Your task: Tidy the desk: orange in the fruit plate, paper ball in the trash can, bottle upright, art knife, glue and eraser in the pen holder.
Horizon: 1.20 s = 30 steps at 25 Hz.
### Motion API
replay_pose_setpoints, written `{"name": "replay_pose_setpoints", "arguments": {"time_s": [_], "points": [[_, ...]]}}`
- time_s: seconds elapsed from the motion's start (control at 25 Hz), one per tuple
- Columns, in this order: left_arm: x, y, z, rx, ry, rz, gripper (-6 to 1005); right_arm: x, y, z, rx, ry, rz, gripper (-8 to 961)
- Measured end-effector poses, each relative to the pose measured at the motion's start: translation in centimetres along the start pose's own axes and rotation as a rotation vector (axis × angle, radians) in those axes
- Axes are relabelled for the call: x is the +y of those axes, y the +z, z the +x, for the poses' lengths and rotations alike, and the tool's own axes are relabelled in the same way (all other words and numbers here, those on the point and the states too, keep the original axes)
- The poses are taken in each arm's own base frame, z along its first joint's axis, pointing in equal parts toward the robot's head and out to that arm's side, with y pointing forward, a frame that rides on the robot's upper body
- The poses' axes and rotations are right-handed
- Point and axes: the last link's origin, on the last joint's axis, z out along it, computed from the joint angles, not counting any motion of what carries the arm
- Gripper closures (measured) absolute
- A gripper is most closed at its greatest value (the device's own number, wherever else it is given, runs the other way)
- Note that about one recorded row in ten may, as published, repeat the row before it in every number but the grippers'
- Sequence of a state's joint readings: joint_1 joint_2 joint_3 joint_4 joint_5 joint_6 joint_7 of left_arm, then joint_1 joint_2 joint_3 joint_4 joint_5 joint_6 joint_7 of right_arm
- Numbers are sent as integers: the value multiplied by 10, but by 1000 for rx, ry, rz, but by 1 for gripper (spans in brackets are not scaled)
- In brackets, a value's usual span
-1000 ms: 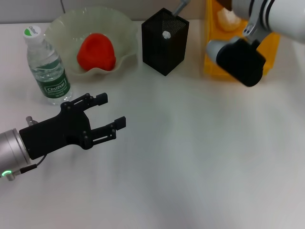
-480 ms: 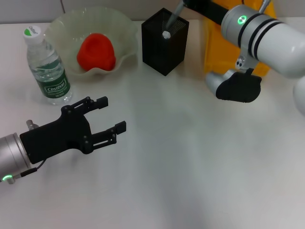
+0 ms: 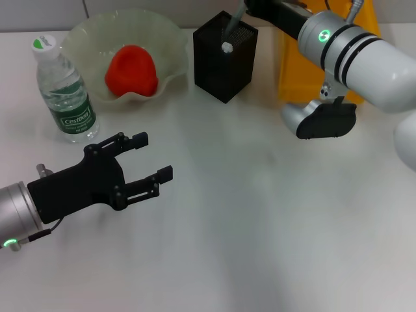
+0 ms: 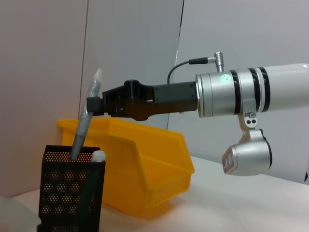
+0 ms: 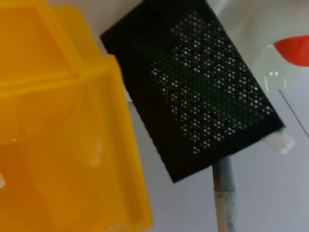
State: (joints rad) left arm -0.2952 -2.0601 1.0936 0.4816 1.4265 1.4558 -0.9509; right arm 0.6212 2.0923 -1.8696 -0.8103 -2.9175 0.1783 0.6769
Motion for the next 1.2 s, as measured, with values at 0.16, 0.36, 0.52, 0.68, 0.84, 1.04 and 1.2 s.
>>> {"name": "replay_pose_setpoints", "arguments": {"time_s": [0.16, 0.36, 0.52, 0.68, 0.84, 1.04, 1.2], "points": [[0, 0, 0, 1, 1, 2, 184, 3, 2, -2, -4, -11, -5, 802], [0, 0, 0, 3, 1, 3, 184, 3, 4, -4, -8, -15, 1, 765], [-1, 0, 1, 6, 0, 6, 184, -4, 5, -6, -2, 23, 23, 703], [-1, 0, 1, 7, -5, 5, 184, -9, 2, 3, 86, 50, 80, 542], [-1, 1, 2, 8, -8, 4, 184, -15, -4, 14, 174, 113, 126, 487], [-1, 1, 2, 8, -13, 3, 184, -33, -16, 45, 315, 334, 187, 443], [-1, 0, 3, 12, -25, -5, 184, -49, -27, 74, 419, 613, 245, 440]]}}
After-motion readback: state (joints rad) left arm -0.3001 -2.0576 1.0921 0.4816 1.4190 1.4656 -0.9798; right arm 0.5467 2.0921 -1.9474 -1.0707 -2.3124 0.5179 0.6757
